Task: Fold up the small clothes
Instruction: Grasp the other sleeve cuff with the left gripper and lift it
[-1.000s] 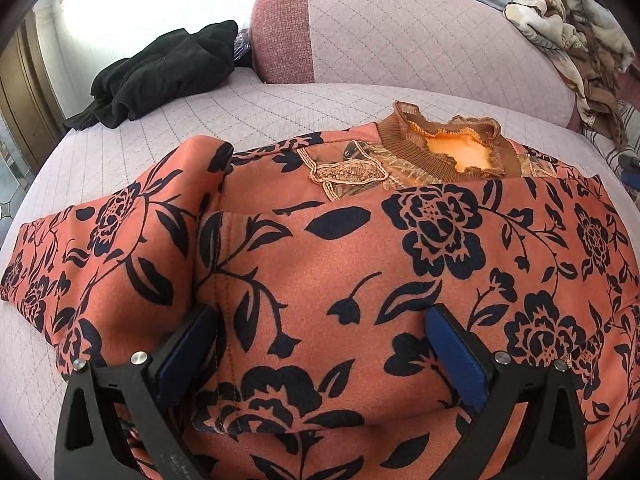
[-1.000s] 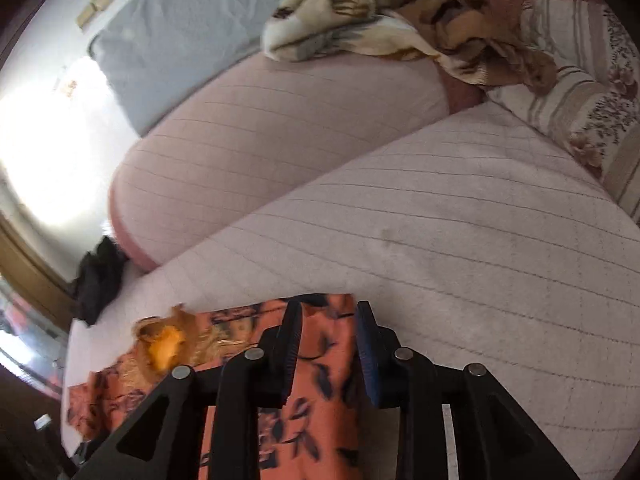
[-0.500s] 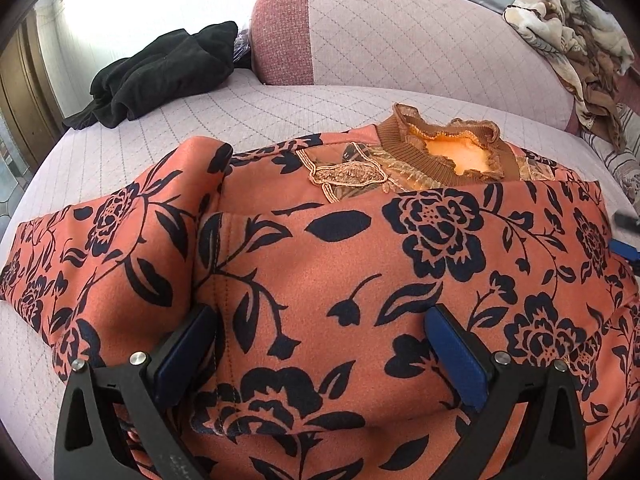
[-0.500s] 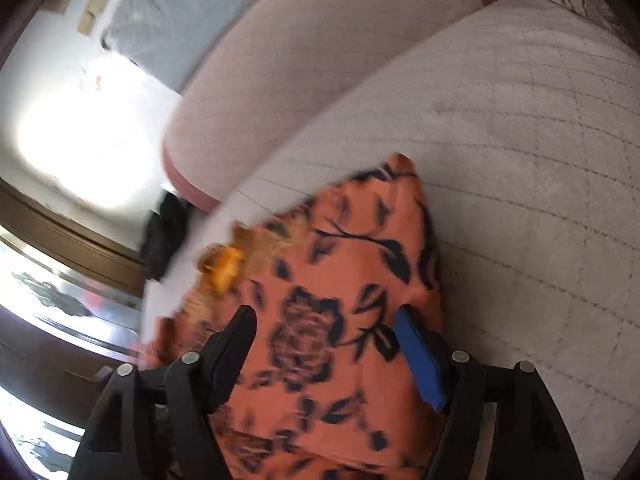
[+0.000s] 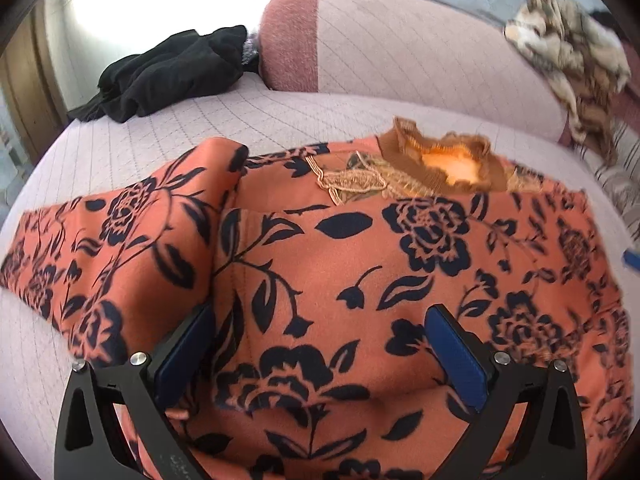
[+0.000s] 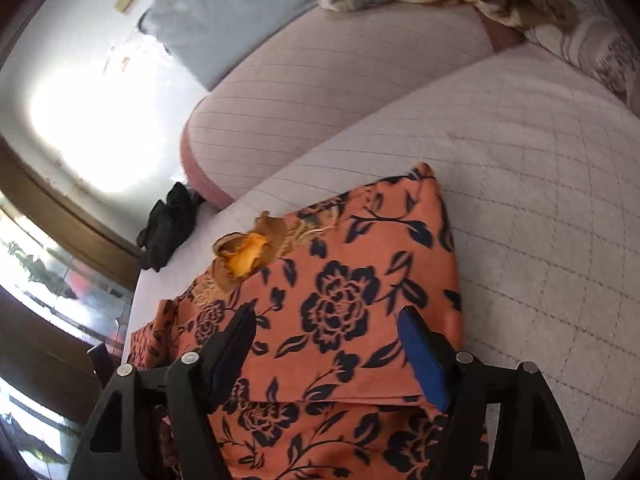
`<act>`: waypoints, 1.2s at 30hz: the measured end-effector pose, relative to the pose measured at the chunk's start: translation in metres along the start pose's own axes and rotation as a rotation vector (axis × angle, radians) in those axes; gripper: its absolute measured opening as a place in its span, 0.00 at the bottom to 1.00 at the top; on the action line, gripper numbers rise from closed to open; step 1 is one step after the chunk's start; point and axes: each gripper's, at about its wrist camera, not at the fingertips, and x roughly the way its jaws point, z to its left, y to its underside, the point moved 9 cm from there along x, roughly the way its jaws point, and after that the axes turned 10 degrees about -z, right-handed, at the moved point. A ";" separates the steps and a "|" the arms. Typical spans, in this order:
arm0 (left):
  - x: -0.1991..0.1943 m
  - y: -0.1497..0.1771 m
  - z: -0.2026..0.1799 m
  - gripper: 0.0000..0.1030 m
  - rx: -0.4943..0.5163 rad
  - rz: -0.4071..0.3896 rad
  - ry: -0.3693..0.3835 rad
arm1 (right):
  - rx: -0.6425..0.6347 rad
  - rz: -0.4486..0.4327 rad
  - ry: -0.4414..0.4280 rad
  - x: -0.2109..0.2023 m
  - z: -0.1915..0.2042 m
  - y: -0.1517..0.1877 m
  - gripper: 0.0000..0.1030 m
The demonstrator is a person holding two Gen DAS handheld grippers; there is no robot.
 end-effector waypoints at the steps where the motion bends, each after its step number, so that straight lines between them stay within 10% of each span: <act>1: -0.005 0.000 0.000 1.00 -0.013 -0.003 0.007 | 0.005 0.019 -0.001 0.003 -0.001 0.007 0.78; 4: -0.030 -0.003 0.003 1.00 -0.046 -0.020 0.047 | 0.087 0.119 0.084 0.019 -0.054 0.034 0.73; 8: -0.084 -0.018 0.042 1.00 -0.140 -0.115 0.094 | -0.029 -0.041 0.089 -0.033 -0.017 0.008 0.74; 18: -0.076 0.009 0.300 1.00 -0.861 -0.102 -0.007 | -0.190 -0.080 0.068 -0.095 0.008 0.081 0.76; 28: -0.043 -0.002 0.379 0.99 -0.955 -0.137 -0.110 | -0.241 -0.100 0.046 -0.090 0.015 0.088 0.76; 36: -0.028 0.000 0.394 0.65 -0.984 -0.143 -0.178 | -0.212 -0.085 0.019 -0.079 0.013 0.090 0.76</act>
